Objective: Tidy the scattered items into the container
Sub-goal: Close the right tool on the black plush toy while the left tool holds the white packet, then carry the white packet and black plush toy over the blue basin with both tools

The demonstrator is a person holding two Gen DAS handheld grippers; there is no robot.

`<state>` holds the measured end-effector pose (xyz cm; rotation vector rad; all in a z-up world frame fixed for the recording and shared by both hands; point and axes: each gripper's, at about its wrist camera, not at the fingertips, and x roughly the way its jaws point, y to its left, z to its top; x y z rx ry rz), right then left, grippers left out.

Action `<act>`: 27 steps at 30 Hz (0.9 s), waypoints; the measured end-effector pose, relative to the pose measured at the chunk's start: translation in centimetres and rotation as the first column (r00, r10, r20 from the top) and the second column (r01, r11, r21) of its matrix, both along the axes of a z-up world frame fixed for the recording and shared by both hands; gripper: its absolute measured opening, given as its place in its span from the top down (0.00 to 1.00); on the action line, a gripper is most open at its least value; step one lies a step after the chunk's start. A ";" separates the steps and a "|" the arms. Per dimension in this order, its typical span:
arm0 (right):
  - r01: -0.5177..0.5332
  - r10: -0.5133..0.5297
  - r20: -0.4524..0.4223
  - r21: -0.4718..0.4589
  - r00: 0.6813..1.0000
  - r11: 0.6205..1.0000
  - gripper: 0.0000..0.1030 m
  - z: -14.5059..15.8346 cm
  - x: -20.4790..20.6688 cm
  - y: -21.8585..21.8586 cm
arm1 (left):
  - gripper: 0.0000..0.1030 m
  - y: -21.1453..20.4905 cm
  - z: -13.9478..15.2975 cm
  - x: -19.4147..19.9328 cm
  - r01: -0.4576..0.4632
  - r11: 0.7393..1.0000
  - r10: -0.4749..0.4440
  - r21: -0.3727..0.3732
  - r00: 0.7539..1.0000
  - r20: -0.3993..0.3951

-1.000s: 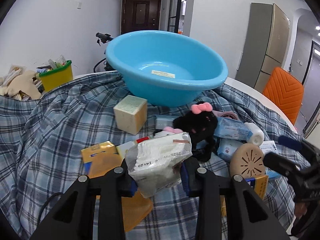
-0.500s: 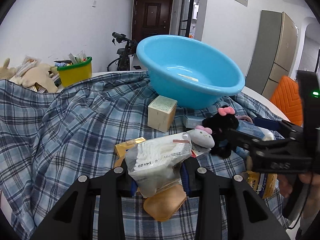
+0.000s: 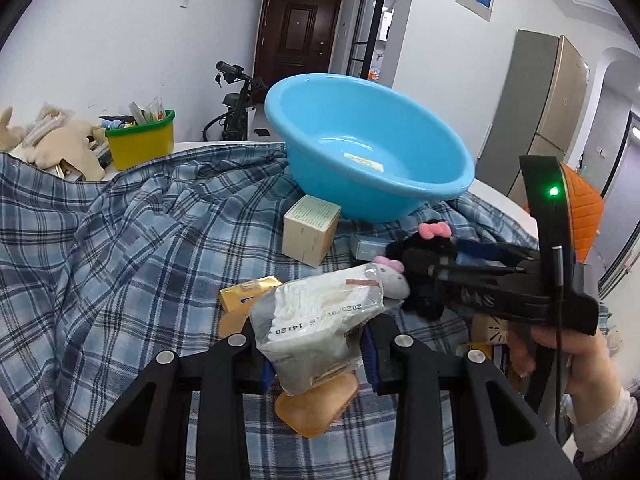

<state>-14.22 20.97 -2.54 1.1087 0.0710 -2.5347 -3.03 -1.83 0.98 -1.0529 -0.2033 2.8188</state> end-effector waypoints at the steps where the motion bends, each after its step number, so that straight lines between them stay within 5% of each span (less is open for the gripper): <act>1: -0.016 0.016 0.031 -0.018 0.999 1.000 0.79 0.1 0.0 0.1 | 0.65 0.0 0.1 0.0 0.002 1.000 -0.002 0.004 1.000 0.001; 10: -0.037 0.036 -0.011 -0.062 0.999 0.997 0.78 1.9 4.2 1.5 | 0.65 1.4 -0.2 0.0 0.013 1.000 -0.013 -0.026 1.000 -0.001; 20: 0.092 -0.095 -0.046 -0.077 0.994 0.993 0.78 1.5 6.5 3.9 | 0.65 2.3 -0.7 0.1 0.004 1.000 -0.004 -0.022 1.000 0.014; 27: 0.096 -0.106 -0.100 -0.102 0.989 0.990 0.78 4.2 6.9 4.3 | 0.65 3.1 2.6 -0.6 0.005 0.998 -0.010 -0.068 0.998 -0.065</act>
